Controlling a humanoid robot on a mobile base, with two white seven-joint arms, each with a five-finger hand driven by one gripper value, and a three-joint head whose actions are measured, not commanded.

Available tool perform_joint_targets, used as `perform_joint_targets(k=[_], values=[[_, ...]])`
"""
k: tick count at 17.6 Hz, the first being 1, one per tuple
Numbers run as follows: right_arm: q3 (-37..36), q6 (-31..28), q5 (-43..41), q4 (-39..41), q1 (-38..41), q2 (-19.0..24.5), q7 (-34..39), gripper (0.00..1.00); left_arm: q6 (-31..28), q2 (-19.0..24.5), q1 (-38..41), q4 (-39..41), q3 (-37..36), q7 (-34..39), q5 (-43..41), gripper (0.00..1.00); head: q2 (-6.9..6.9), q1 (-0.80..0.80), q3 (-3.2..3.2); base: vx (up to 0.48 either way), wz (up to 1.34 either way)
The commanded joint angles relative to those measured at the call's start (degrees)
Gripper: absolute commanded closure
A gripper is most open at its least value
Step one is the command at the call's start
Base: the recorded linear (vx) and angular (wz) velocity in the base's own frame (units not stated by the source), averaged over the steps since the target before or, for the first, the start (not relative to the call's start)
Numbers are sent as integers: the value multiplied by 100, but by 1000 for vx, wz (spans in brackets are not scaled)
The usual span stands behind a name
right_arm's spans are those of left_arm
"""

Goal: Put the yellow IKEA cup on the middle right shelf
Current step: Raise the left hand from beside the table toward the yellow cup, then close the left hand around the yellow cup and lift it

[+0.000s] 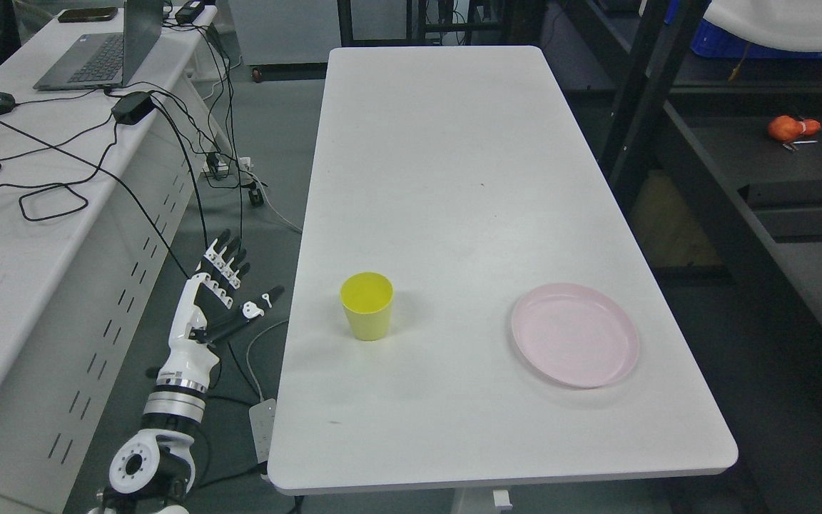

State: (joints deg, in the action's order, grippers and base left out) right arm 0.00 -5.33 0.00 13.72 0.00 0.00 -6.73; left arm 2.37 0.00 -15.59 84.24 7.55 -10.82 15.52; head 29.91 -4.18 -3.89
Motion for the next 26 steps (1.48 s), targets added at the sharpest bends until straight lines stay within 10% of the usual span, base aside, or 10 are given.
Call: perform_joint_targets(k=[1,15,26], values=[[97,-3,-141,0,79,-100,5,1,-18,100,-717,-1514,-333,-209,31,1,0,0,0,0,0],[97,-3,-141,0,79,-100,5,1,9,100,-806,-1621,-1879,-878,-708,1,0,0,0,0,0],[97,-3,-141,0,79,-100,5,1,26,100,-841,-2167,-1547,-878,-867,11,0,0,0,0,0]])
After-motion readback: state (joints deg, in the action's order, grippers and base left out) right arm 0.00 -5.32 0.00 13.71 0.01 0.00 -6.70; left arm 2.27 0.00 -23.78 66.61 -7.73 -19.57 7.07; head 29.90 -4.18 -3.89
